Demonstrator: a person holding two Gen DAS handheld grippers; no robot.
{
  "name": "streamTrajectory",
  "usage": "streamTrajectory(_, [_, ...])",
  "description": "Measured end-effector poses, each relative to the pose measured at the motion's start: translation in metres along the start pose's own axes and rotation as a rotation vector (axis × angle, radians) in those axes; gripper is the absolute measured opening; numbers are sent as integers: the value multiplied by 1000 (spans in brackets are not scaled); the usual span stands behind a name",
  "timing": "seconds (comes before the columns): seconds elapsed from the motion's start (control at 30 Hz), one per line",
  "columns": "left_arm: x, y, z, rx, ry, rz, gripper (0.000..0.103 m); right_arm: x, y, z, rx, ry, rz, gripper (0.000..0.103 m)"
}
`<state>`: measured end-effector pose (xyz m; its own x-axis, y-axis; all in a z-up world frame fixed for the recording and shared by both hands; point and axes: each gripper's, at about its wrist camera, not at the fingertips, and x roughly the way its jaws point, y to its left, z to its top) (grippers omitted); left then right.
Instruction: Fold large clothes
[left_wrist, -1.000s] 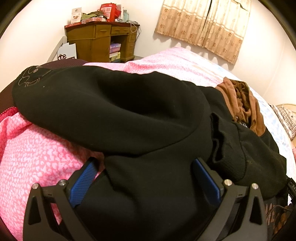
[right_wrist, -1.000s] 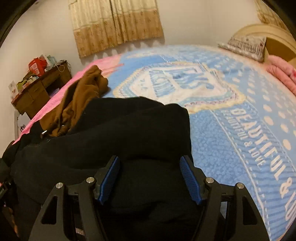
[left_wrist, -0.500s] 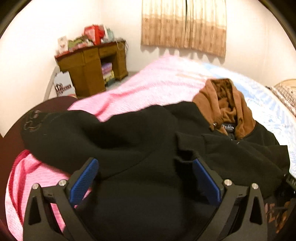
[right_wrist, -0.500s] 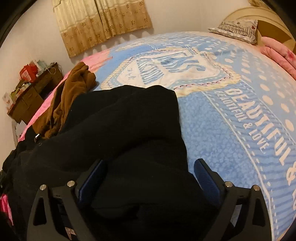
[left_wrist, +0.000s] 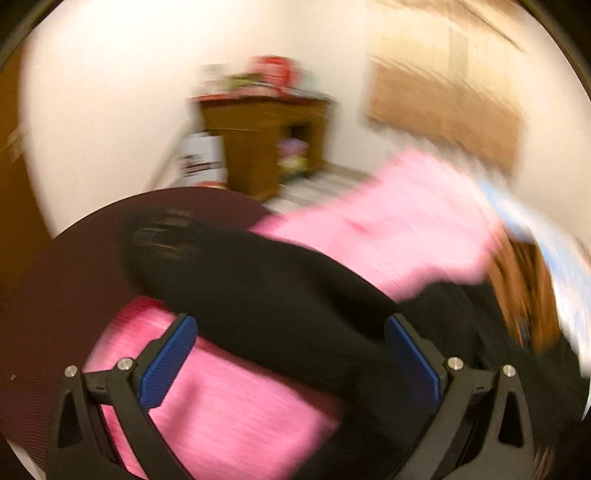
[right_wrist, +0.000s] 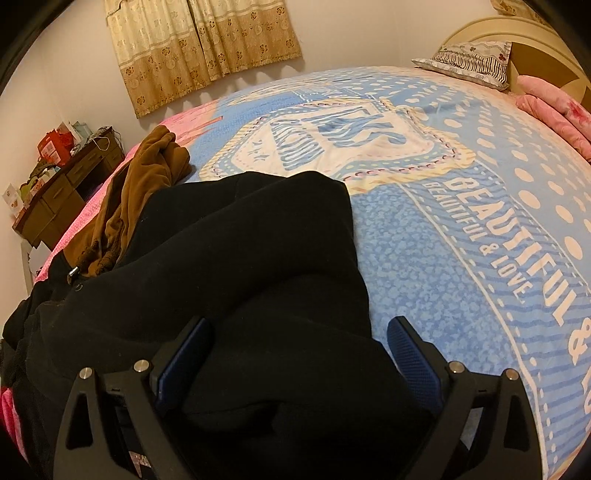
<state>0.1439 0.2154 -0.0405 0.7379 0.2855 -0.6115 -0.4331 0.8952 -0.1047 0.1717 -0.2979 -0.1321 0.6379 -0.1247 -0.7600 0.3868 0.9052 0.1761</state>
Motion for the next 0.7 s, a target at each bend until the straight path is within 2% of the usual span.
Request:
streamTrajectory(0.07, [12, 50, 30, -128, -8, 62, 103, 0, 0, 0, 0, 0, 0, 97])
streamTrajectory(0.2, [61, 126, 70, -275, 65, 168, 100, 0, 0, 0, 0, 0, 0, 97])
streamTrajectory(0.27, [88, 146, 73, -315, 118, 159, 85, 0, 0, 0, 0, 0, -1, 97])
streamTrajectory(0.33, [110, 154, 71, -342, 181, 119, 81, 1, 0, 0, -2, 1, -3, 97])
streamTrajectory(0.4, [130, 160, 62, -411, 251, 94, 73, 1, -1, 0, -1, 1, -3, 97])
streamTrajectory(0.5, [142, 157, 48, -475, 284, 41, 65, 0, -1, 0, -1, 1, -3, 97])
streamTrajectory(0.57, [150, 151, 43, -474, 291, 12, 39, 1, -1, 0, -1, 0, -3, 97])
streamTrajectory(0.6, [152, 148, 41, -470, 289, 17, 35, 1, -1, 0, -1, 1, -3, 97])
streamTrajectory(0.67, [150, 146, 40, -467, 264, 22, 20, 1, -1, 0, -1, 0, -2, 97])
streamTrajectory(0.7, [150, 144, 41, -468, 262, 10, 18, 0, -1, 0, -1, 0, -2, 97])
